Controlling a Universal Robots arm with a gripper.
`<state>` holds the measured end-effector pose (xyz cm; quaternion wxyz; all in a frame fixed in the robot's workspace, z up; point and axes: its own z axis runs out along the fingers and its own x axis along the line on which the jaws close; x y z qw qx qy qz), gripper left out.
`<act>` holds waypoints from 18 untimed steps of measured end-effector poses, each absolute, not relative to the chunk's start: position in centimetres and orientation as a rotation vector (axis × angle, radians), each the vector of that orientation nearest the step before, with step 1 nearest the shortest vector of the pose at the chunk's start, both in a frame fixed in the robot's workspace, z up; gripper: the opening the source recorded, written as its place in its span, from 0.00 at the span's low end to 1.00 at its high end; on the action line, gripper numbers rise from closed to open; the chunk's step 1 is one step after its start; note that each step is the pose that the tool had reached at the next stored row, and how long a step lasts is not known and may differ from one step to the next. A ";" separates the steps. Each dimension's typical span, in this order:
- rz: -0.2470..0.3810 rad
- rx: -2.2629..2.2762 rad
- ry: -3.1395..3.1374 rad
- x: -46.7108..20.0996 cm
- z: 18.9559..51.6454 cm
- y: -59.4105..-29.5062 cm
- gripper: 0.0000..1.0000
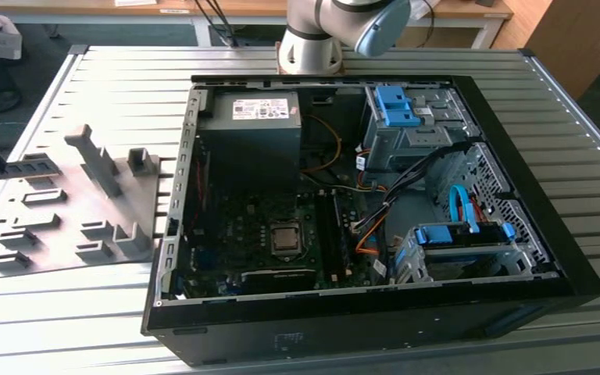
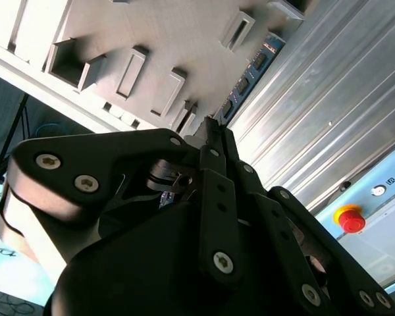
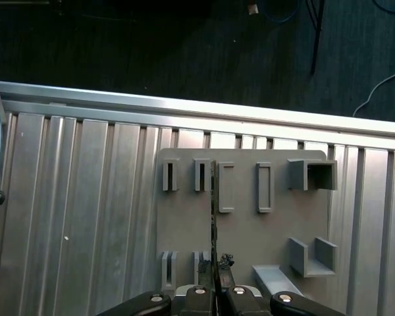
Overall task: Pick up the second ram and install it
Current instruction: 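Pick up the second ram and move it above second insertion slot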
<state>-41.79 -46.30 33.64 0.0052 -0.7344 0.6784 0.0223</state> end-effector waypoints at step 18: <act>0.070 -2.299 2.124 -41.8 35.8 -46.3 0.14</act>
